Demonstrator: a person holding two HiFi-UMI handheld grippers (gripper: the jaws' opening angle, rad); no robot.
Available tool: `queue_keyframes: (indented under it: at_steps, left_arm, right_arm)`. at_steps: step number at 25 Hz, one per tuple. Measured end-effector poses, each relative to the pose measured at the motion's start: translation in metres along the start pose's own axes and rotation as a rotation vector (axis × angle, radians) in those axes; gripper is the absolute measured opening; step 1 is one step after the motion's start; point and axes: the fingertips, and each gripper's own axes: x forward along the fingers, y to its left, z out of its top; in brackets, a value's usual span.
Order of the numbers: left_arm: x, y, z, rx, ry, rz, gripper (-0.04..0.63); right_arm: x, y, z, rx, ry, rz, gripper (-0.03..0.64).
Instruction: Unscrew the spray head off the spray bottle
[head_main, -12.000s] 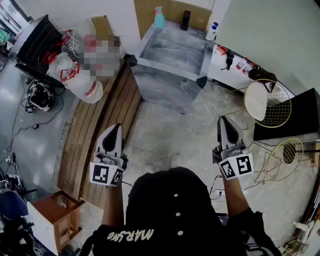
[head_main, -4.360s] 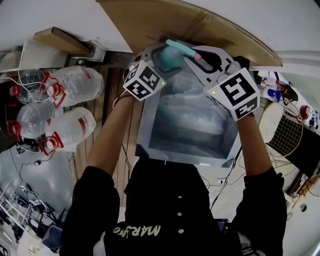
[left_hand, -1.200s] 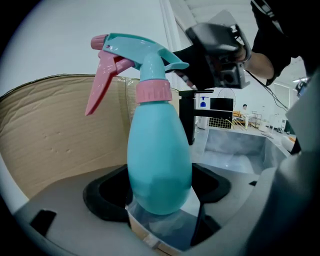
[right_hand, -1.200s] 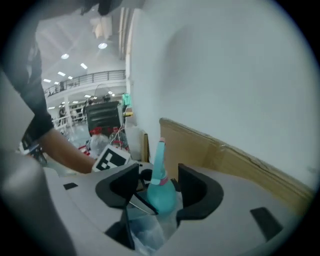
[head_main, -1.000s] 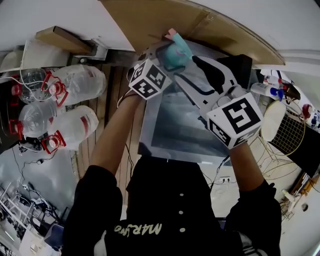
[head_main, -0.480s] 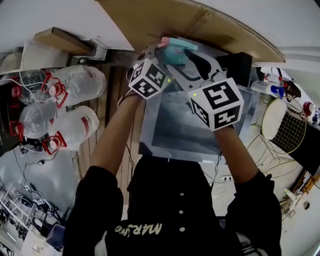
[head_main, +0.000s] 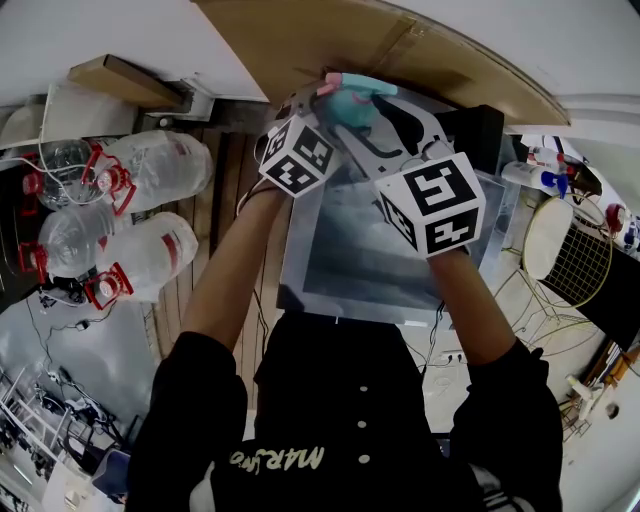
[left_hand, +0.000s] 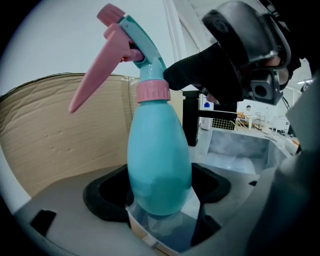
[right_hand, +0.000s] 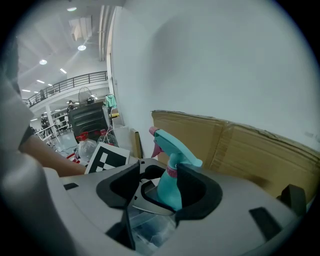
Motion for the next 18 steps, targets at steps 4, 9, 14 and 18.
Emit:
queue_keyframes:
  at_steps: [4, 9, 14, 18]
  left_arm:
    - [0.0, 0.0, -0.001, 0.009, 0.007, 0.008, 0.396]
    - [0.0, 0.0, -0.001, 0.007, 0.009, 0.011, 0.396]
    - [0.001, 0.0, -0.001, 0.004, 0.013, 0.009, 0.397]
    - [0.003, -0.001, -0.005, 0.013, 0.023, 0.009, 0.396]
  right_arm:
    - [-0.002, -0.004, -0.002, 0.009, 0.001, 0.0, 0.258]
    - [0.001, 0.006, -0.002, -0.028, 0.003, 0.031, 0.308]
    - [0.005, 0.002, 0.003, -0.008, -0.019, 0.068, 0.337]
    - [0.008, 0.005, 0.007, -0.017, -0.025, 0.131, 0.376]
